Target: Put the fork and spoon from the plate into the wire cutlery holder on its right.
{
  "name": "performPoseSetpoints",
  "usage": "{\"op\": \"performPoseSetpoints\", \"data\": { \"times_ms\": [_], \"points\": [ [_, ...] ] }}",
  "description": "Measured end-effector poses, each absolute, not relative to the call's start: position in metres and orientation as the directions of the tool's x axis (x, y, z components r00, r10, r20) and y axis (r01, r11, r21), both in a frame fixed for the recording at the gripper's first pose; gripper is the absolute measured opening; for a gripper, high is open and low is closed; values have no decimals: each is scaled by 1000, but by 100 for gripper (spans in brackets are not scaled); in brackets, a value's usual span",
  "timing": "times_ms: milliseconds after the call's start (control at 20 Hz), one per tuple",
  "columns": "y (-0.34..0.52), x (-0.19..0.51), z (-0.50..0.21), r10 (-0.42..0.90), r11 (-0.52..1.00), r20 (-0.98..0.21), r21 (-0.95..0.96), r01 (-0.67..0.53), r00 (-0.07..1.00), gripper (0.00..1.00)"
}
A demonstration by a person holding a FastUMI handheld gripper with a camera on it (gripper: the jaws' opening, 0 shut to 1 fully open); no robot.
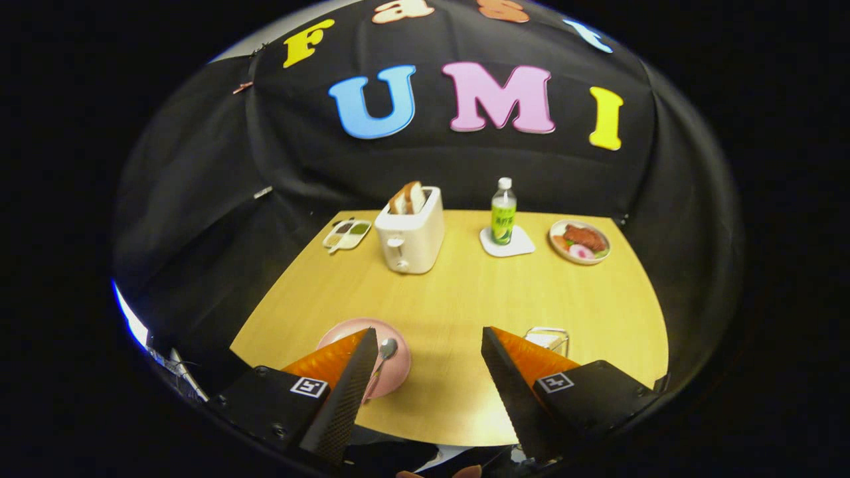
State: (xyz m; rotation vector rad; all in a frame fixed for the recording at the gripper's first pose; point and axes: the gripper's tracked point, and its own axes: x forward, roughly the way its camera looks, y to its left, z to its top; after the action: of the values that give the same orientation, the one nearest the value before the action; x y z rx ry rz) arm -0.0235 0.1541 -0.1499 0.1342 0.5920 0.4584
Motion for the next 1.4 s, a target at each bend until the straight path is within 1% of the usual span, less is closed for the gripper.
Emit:
{"op": "performPoseSetpoints", "data": {
  "times_ms": [150, 250, 300, 350, 450, 500, 550, 650, 700, 750, 800, 1150, 1200, 1350, 1400],
  "points": [
    [189, -34, -177, 520, 851, -582, 284, -443, 626, 97],
    [212, -41, -194, 551, 825, -624, 307, -474, 554, 94],
    [222, -43, -208, 552, 820, -652, 313, -479, 519, 86],
    [232, -48, -218, 559, 811, -681, 329, -484, 474, 84],
    [252, -57, -239, 564, 801, -728, 365, -475, 390, 84],
    [258, -60, -252, 551, 807, -754, 371, -460, 358, 80],
    [264, -61, -263, 540, 812, -776, 378, -444, 326, 78],
    [276, -61, -285, 519, 825, -809, 388, -411, 277, 78],
    [281, -61, -294, 513, 827, -820, 393, -401, 255, 76],
    [285, -60, -303, 498, 835, -834, 388, -391, 237, 76],
    [287, -60, -312, 483, 844, -847, 381, -378, 223, 71],
    [300, -57, -352, 414, 890, -898, 365, -273, 150, 71],
    [301, -56, -356, 409, 894, -901, 363, -264, 145, 67],
    [303, -51, -363, 380, 907, -915, 341, -246, 133, 65],
    [303, -52, -365, 369, 911, -921, 332, -243, 126, 62]
  ]
}}
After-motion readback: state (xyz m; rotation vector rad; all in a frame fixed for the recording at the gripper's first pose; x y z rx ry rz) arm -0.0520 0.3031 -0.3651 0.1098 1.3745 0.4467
